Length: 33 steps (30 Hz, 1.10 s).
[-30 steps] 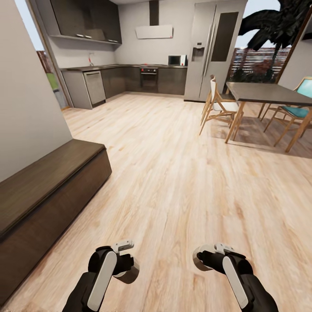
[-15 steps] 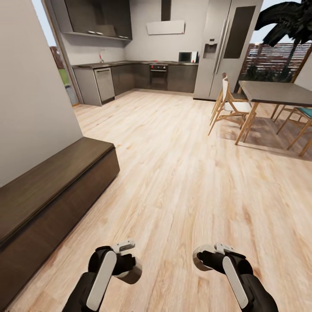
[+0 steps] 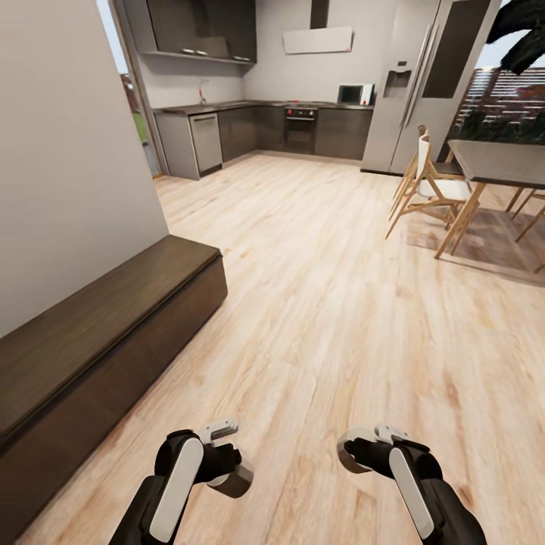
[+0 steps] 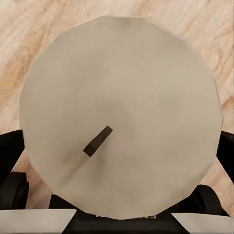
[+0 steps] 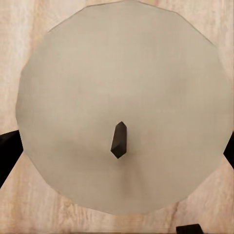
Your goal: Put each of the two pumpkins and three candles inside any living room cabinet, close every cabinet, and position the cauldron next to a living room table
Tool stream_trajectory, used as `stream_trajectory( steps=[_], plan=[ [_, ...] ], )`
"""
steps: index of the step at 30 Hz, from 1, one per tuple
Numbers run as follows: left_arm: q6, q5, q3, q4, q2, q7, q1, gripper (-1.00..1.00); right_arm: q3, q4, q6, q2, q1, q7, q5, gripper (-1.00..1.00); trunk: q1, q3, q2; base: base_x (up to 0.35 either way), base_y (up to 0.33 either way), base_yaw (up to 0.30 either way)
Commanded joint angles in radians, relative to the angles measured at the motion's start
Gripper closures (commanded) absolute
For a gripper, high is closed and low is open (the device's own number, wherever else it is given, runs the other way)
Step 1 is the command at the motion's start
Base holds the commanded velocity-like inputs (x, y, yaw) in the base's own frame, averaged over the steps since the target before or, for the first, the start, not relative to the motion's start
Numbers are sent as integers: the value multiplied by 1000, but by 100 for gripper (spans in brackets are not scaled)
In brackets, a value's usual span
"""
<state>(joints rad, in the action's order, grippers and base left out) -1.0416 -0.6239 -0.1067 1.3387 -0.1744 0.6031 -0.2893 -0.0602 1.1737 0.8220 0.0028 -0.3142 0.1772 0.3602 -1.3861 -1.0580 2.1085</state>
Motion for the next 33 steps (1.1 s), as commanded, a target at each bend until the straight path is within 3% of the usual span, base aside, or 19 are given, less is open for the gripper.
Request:
stream_trajectory(
  steps=[1, 9, 13, 19, 22, 33],
  plan=[
    [-2, -11, -1, 1, 0, 10, -1, 100, -1, 1, 3, 0, 0, 8, 11, 100, 4, 1, -7, -102, -59, 193],
    [-2, -10, -1, 0, 0, 10, -1, 100, -1, 2, 3, 0, 0, 7, 11, 100, 35, 18, -63, -139, -83, 171],
    [-2, -10, -18, 0, 0, 10, -1, 100, -1, 2, 2, 0, 0, 7, 11, 100, 50, 30, -91, -158, -96, 21],
    [-2, -9, -30, 2, 0, 10, -1, 100, -2, 2, 3, 0, 0, 5, 12, 100, 50, 29, -91, -133, -92, -12],
    [-2, -10, -29, 5, 0, 10, -1, 100, -2, 2, 3, 0, 0, 5, 12, 100, 50, 29, -91, -21, -18, -169],
    [0, -11, -31, 8, 0, 10, -1, 100, -4, 2, 3, 0, 0, 5, 11, 100, 92, 64, -168, -1, -1, -242]
  ],
)
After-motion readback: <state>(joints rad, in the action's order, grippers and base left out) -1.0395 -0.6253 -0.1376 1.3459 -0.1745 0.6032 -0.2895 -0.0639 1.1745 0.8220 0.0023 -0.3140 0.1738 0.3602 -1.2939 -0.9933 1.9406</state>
